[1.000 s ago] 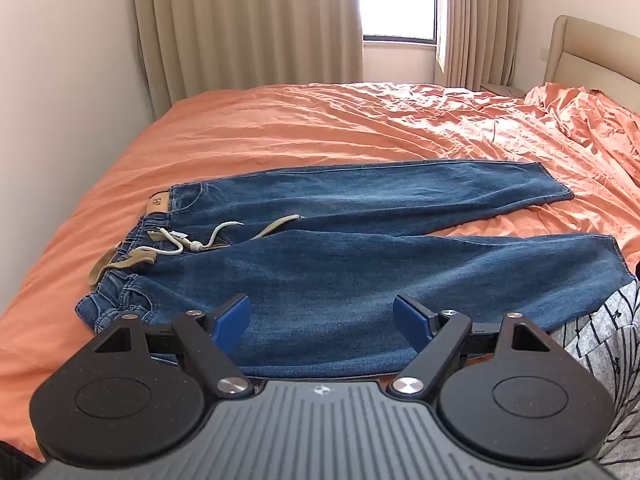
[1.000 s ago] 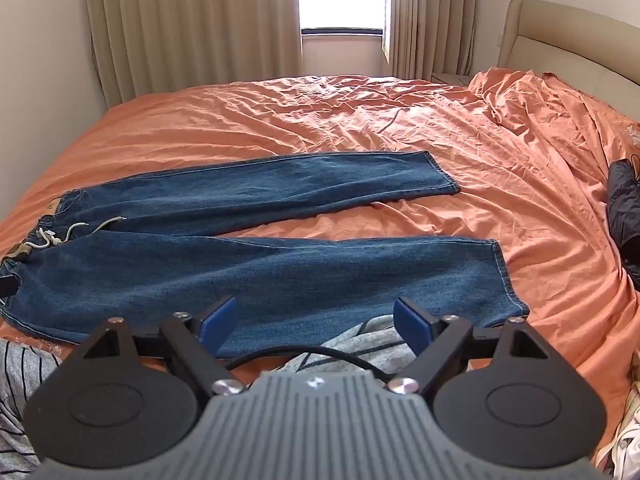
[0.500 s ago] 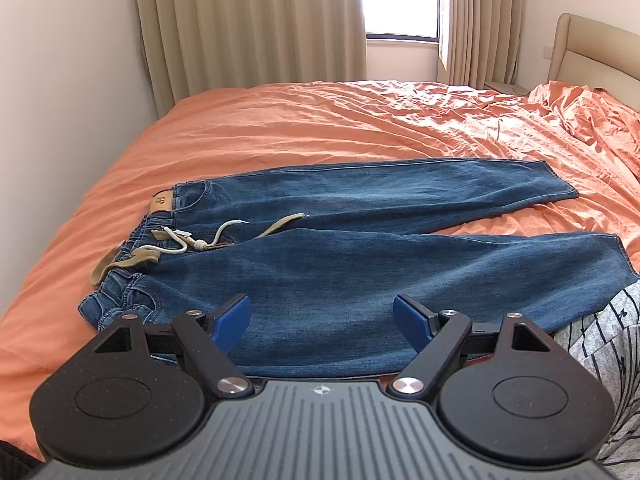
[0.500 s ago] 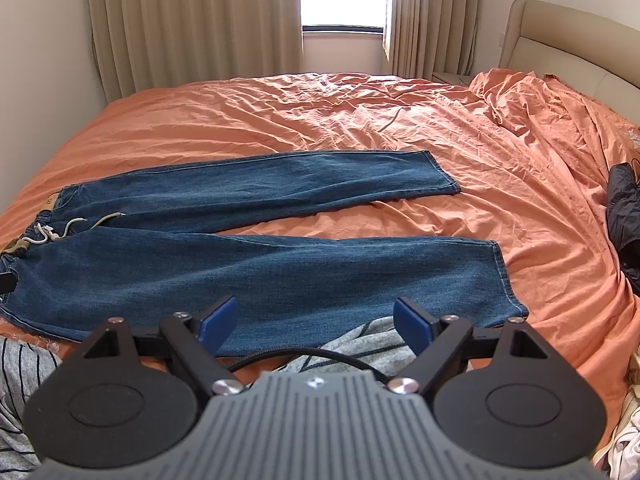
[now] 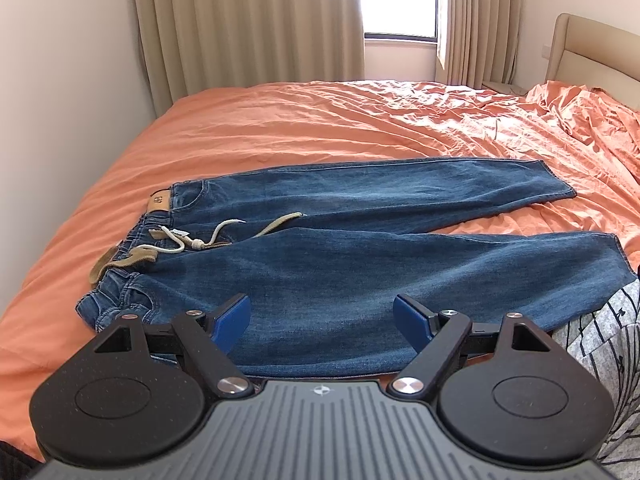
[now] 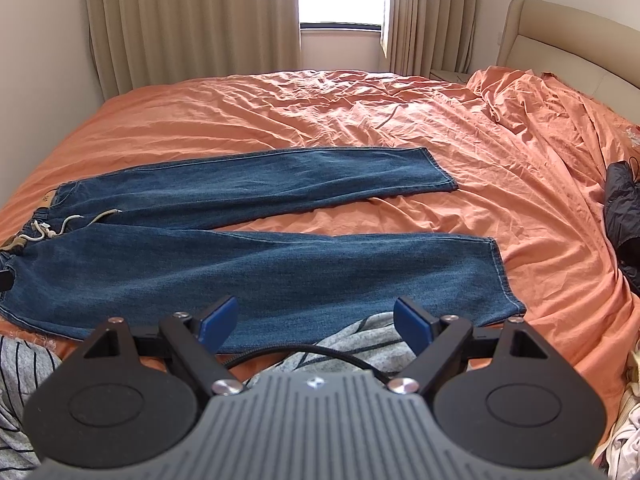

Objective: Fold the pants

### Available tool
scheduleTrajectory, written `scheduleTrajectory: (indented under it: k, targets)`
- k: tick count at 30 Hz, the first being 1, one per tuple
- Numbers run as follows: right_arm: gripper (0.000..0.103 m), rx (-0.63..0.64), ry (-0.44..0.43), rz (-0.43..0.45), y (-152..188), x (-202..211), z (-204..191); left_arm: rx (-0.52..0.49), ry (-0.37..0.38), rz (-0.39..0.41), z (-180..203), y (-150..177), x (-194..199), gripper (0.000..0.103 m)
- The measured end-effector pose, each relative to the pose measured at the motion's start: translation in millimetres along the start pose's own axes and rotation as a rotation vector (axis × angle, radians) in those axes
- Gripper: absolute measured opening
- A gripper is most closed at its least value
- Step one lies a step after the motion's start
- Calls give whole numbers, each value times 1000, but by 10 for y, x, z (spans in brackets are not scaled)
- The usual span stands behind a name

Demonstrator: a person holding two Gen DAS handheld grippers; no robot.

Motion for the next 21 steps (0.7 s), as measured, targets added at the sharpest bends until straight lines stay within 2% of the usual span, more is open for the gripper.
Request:
scheduleTrajectory:
  k: [21]
  targets:
    - [82,-1,2,-2,1,9,-1,-1,-1,-3,7,2,4,95]
Point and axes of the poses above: each gripper's, at about its wrist camera, not at the fingertips, and x roughly against the way its jaws point, z to its right, y to its underside, the point moved 1 cm from there along -x, roughly the way its jaws point, and after that the axes turned 6 degrees about z, right-handed, at the moved point
